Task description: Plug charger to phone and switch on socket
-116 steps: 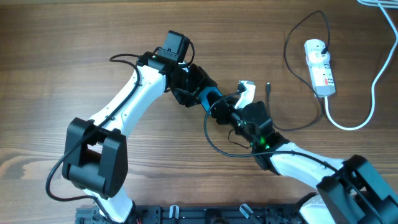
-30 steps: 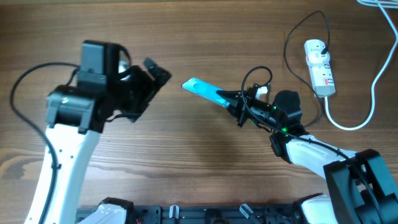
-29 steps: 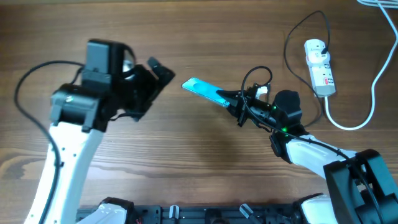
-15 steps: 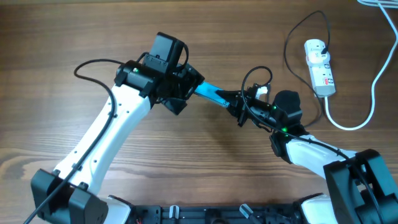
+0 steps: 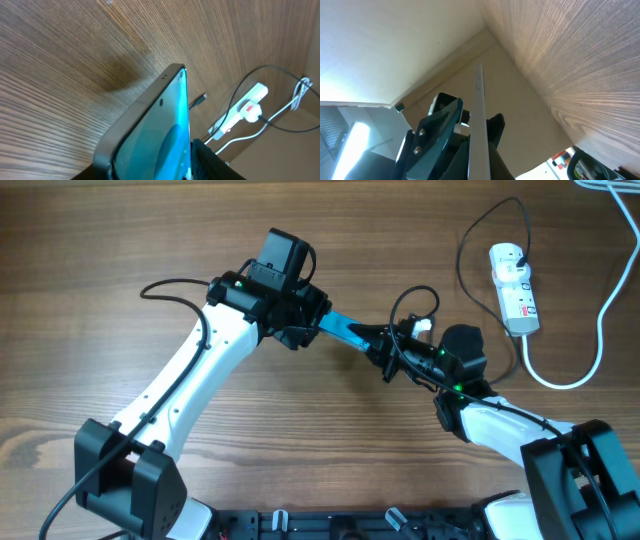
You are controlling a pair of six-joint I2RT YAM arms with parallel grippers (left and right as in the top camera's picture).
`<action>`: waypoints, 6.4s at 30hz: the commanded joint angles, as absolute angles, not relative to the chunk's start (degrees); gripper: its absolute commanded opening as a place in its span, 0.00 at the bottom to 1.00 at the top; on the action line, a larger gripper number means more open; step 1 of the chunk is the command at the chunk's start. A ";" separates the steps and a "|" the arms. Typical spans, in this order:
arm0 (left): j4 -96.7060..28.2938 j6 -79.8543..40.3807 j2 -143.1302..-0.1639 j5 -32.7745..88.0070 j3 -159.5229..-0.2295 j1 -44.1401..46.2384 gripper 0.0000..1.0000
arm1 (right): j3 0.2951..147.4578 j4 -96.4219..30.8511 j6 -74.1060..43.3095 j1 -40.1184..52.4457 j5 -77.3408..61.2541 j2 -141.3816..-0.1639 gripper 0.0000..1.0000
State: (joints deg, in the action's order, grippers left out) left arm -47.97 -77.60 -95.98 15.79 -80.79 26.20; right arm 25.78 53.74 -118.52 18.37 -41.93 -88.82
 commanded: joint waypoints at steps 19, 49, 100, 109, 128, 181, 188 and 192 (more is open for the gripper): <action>-41.23 -84.90 -96.47 19.49 -80.55 27.42 0.38 | 28.99 53.49 -118.72 20.08 -38.41 -88.27 0.04; -36.45 -79.88 -96.44 22.98 -80.47 21.04 0.04 | 31.18 54.00 -118.69 20.08 -40.60 -88.25 0.10; -29.54 -49.67 -113.32 67.42 -80.47 9.54 0.04 | 49.60 -14.72 -21.37 9.02 -1.41 -94.76 0.77; -29.54 -49.67 -113.32 67.40 -80.47 9.54 0.04 | 49.60 -8.08 -22.63 9.02 -1.32 -103.79 0.64; -29.54 -49.65 -113.32 67.18 -80.47 9.54 0.04 | 49.52 -9.98 -22.48 8.95 -2.46 -105.93 0.04; 10.96 -58.98 -113.32 78.65 -80.47 10.11 0.04 | 48.12 4.32 -33.54 14.76 -60.40 -82.02 0.04; 10.96 -58.98 -113.32 78.63 -80.47 10.11 0.04 | 48.12 8.05 -37.91 14.76 -59.53 -82.02 0.05; 10.96 -58.98 -113.32 78.63 -80.47 10.11 0.04 | 48.12 7.68 -39.94 14.76 -58.30 -82.02 0.04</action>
State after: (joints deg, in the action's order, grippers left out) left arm 10.52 -58.72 -113.47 77.06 -79.83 10.44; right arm 48.03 7.68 -37.69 14.59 -59.92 -82.17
